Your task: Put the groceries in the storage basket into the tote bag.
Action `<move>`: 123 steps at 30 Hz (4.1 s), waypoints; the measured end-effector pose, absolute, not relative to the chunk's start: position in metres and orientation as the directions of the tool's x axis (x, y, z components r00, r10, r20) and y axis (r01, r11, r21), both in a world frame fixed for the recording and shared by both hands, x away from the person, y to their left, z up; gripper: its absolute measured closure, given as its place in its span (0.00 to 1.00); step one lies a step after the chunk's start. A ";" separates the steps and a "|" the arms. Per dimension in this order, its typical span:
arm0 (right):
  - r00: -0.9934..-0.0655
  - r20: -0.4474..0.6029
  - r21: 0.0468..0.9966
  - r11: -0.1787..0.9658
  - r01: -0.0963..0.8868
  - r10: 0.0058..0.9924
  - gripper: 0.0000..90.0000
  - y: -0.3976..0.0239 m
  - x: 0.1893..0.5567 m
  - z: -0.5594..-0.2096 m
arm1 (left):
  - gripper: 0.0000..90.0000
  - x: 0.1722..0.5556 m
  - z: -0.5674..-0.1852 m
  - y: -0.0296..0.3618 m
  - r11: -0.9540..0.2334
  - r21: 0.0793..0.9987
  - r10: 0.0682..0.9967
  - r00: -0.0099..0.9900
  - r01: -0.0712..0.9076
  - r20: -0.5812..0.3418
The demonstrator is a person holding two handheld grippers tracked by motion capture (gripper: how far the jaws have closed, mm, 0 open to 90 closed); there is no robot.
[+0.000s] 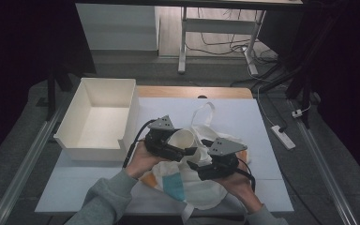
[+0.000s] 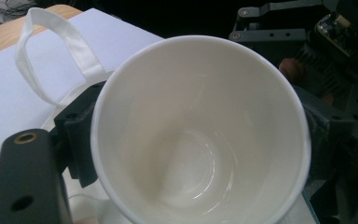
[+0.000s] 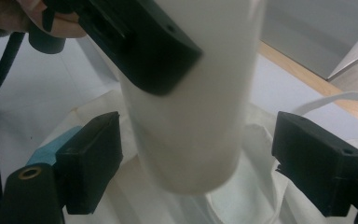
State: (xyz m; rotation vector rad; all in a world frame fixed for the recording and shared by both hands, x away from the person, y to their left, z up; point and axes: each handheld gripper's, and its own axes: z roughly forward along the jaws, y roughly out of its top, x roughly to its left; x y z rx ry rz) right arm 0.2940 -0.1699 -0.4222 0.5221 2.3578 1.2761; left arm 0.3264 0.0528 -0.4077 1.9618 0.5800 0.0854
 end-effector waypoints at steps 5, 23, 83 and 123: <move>-0.839 -0.193 0.846 0.519 0.120 0.508 0.18 -0.165 0.293 -0.423 | 0.22 0.325 -0.408 0.046 -0.349 0.867 0.422 0.885 0.357 -0.195; -0.820 -0.226 0.847 0.522 0.101 0.526 0.25 -0.159 0.291 -0.425 | 0.21 0.323 -0.408 0.038 -0.351 0.871 0.419 0.890 0.343 -0.181; -0.791 -0.156 0.794 0.551 0.256 0.592 0.25 -0.195 0.319 -0.489 | 0.18 0.336 -0.407 0.087 -0.297 0.871 0.557 0.812 0.391 -0.175; -0.830 -0.145 0.650 0.685 0.330 0.538 0.26 -0.191 0.310 -0.496 | 0.18 0.341 -0.418 0.082 -0.333 0.851 0.575 0.803 0.406 -0.158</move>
